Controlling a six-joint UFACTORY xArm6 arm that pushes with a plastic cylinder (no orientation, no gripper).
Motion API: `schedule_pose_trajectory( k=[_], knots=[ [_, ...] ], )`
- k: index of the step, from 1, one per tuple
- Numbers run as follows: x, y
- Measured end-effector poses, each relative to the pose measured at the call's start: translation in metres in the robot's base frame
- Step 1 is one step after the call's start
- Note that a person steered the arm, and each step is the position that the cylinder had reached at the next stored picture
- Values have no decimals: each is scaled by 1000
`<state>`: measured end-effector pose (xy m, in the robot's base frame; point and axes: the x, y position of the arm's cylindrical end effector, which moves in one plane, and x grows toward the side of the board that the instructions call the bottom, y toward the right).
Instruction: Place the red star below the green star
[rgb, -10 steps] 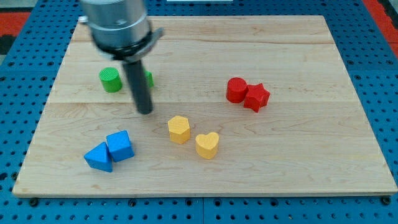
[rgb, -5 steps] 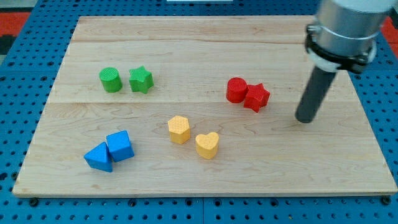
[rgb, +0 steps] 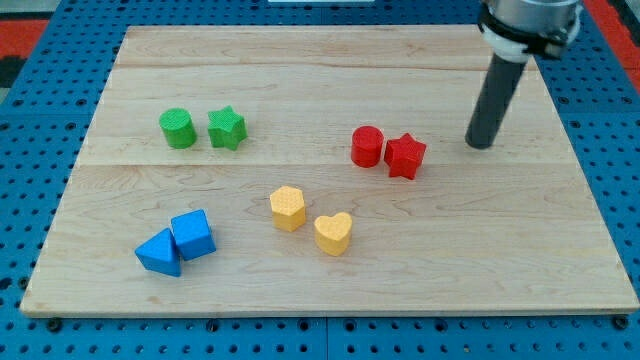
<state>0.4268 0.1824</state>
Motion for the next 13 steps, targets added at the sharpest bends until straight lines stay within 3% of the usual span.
schedule_pose_trajectory(
  k=[2, 5, 6, 7, 8, 10, 11, 13],
  knots=[
    [13, -45],
    [-5, -205],
    [-11, -222],
    [0, -195],
    [0, -239],
    [45, -225],
    [55, -247],
    [33, -275]
  ],
)
